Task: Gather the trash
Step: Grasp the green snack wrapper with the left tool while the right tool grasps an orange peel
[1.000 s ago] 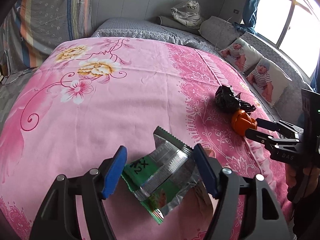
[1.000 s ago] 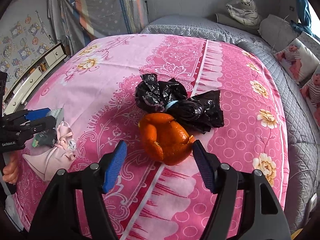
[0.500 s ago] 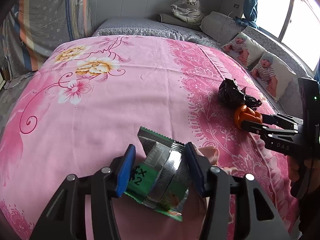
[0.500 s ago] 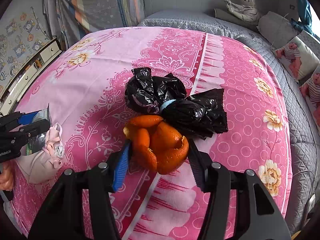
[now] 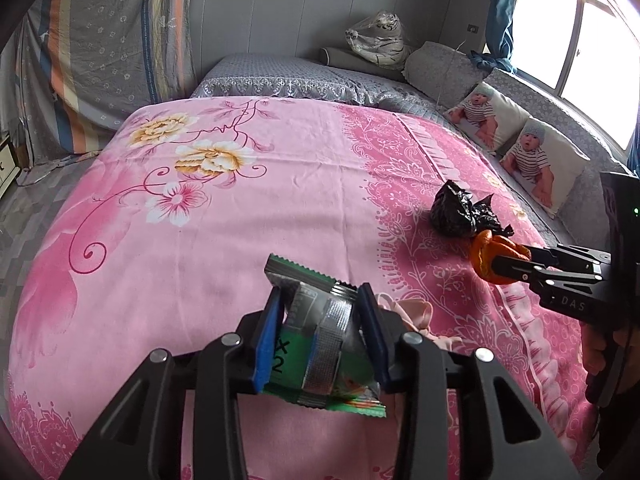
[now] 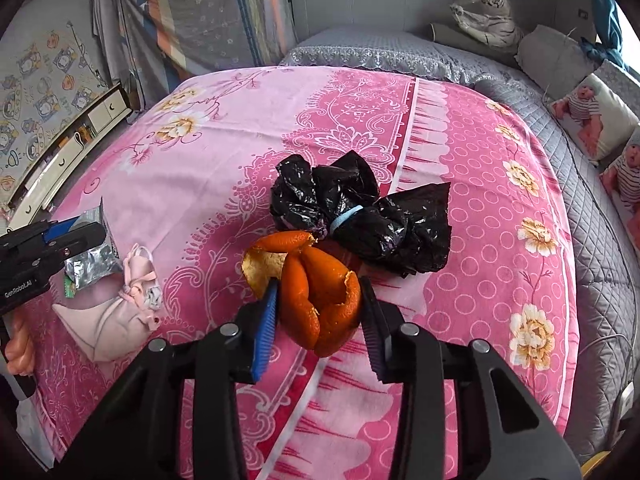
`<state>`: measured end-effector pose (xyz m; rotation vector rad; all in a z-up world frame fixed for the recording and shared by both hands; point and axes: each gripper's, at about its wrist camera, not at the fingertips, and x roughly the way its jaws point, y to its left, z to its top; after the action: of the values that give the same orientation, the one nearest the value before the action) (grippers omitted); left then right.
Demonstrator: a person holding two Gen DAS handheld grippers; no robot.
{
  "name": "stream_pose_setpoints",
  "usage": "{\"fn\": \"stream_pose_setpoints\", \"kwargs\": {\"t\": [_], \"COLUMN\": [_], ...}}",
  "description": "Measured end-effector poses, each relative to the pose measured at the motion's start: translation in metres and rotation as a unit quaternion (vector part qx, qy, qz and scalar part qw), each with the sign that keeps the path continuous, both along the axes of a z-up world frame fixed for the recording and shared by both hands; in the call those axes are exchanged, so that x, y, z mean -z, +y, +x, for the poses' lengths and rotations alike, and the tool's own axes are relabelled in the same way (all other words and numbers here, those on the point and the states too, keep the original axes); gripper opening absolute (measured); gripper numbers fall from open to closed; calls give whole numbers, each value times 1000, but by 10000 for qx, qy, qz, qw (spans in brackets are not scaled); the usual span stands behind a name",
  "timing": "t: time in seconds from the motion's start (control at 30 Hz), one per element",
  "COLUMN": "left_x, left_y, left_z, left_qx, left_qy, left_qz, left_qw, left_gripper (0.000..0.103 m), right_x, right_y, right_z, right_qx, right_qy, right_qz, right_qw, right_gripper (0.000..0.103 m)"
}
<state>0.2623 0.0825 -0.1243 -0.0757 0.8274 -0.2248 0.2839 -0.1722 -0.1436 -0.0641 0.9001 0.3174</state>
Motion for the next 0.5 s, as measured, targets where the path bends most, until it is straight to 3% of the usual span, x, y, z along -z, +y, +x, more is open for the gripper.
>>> {"fn": "stream_pose_setpoints", "kwargs": {"t": [0.5], "left_x": [-44], "left_y": [-11], "left_z": [-50], "left_qx": [-70], "left_qy": [-408], "left_qz": [-219], "left_qw": [9989], "left_gripper": [36], "right_x": [-20], "right_y": [-12], "right_z": [-56], "right_qx": [-127], "right_qy": [-137], "right_qz": [173], "right_qw": [9997], "right_gripper": [36]}}
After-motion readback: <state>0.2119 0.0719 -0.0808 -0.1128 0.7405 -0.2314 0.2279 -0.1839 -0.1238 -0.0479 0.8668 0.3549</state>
